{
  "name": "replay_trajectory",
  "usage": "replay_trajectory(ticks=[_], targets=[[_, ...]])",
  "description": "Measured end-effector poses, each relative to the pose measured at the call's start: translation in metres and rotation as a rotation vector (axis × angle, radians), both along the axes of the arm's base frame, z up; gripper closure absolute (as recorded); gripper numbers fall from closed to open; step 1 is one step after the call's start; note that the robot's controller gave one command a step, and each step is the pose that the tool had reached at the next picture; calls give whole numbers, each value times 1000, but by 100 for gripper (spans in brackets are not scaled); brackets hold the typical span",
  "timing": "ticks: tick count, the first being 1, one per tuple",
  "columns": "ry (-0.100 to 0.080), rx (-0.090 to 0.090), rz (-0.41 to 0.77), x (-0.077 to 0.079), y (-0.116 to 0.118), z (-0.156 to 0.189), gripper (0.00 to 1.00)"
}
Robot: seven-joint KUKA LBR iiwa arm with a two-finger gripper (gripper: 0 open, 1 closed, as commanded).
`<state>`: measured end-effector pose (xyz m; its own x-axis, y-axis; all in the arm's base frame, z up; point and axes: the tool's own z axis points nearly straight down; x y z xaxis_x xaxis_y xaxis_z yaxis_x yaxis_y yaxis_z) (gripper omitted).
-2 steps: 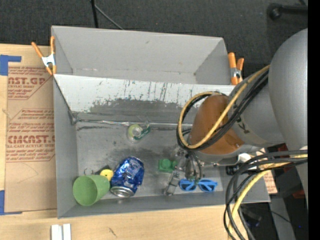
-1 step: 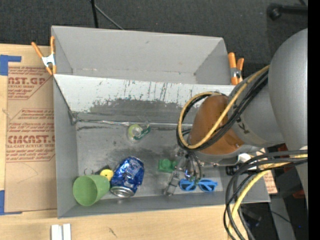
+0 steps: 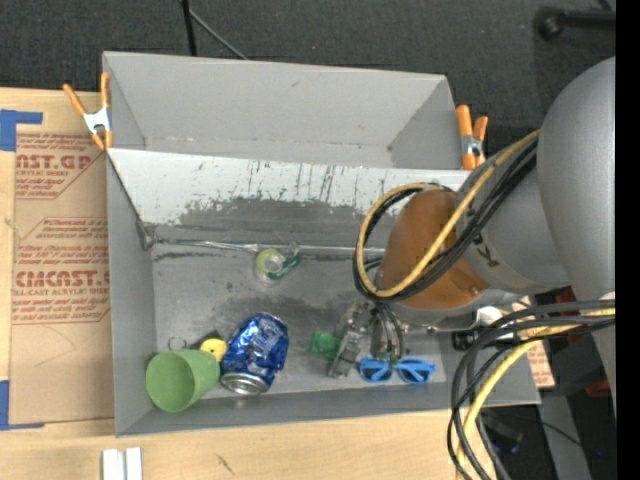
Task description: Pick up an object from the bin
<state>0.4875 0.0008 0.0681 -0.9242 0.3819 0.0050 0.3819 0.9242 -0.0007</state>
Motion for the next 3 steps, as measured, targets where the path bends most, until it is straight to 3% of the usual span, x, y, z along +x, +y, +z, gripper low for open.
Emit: replay_trajectory(ticks=[2,3], targets=[[-7,-1,1,0,0,38,100],[-9,-1,3,1,1,89,100]])
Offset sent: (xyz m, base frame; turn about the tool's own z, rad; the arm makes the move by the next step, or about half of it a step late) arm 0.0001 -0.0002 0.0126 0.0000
